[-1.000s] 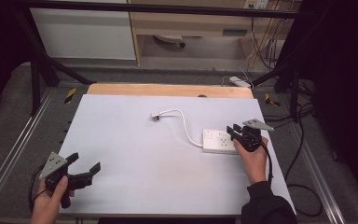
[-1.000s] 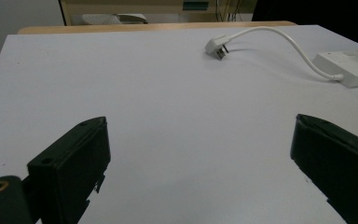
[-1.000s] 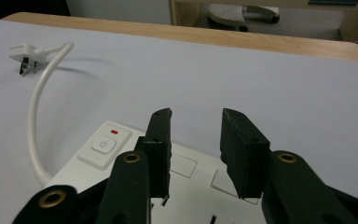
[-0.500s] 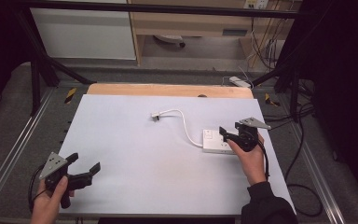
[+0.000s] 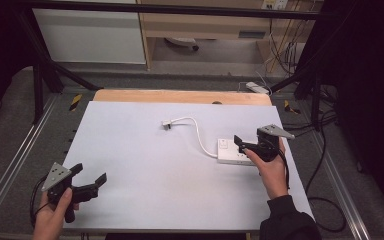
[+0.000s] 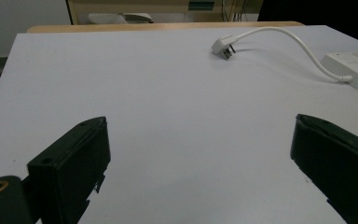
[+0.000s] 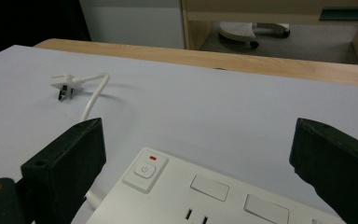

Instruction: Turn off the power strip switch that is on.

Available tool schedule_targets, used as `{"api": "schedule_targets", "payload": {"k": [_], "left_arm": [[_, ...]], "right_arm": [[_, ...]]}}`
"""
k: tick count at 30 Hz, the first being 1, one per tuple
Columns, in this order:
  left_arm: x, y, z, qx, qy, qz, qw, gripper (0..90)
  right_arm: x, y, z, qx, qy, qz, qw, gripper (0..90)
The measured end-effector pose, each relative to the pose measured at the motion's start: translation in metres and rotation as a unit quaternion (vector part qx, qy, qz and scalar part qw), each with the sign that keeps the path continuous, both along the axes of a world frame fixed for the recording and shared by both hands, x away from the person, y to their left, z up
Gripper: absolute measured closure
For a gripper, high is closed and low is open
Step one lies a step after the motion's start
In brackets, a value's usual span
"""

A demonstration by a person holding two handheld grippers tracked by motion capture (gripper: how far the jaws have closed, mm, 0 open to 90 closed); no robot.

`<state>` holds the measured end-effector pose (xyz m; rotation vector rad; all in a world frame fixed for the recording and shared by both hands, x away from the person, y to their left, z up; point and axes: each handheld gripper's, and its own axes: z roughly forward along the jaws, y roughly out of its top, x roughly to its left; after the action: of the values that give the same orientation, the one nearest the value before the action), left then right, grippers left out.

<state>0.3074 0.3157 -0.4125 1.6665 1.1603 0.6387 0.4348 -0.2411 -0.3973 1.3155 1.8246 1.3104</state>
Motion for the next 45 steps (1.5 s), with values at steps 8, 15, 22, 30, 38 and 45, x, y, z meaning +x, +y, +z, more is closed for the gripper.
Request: {"api": "schedule_targets", "payload": {"k": [8, 15, 22, 30, 38, 45], "left_arm": [[0.001, 0.001, -0.001, -0.001, 0.003, 0.001, 1.0000, 4.7], [0.001, 0.001, -0.001, -0.003, 0.003, 0.001, 1.0000, 4.7], [0.000, -0.001, -0.001, -0.001, 0.002, -0.004, 1.0000, 4.7], [-0.001, -0.001, 0.000, 0.000, 0.000, -0.009, 1.0000, 4.7], [-0.001, -0.001, 0.000, 0.002, -0.001, -0.010, 0.9999, 4.6], [-0.001, -0.001, 0.000, 0.002, -0.001, -0.010, 0.9999, 4.6]], "right_arm": [[-0.006, 0.000, 0.006, -0.006, -0.015, 0.002, 0.9999, 3.0], [-0.014, -0.001, 0.016, -0.003, -0.026, 0.008, 0.9996, 2.7], [-0.024, -0.002, 0.026, -0.001, -0.042, 0.017, 0.9990, 3.8], [-0.038, -0.003, 0.036, 0.001, -0.067, 0.024, 0.9975, 3.3], [-0.053, -0.005, 0.042, -0.006, -0.090, 0.023, 0.9956, 2.1], [-0.065, -0.011, 0.043, 0.000, -0.096, 0.022, 0.9952, 2.0]]}}
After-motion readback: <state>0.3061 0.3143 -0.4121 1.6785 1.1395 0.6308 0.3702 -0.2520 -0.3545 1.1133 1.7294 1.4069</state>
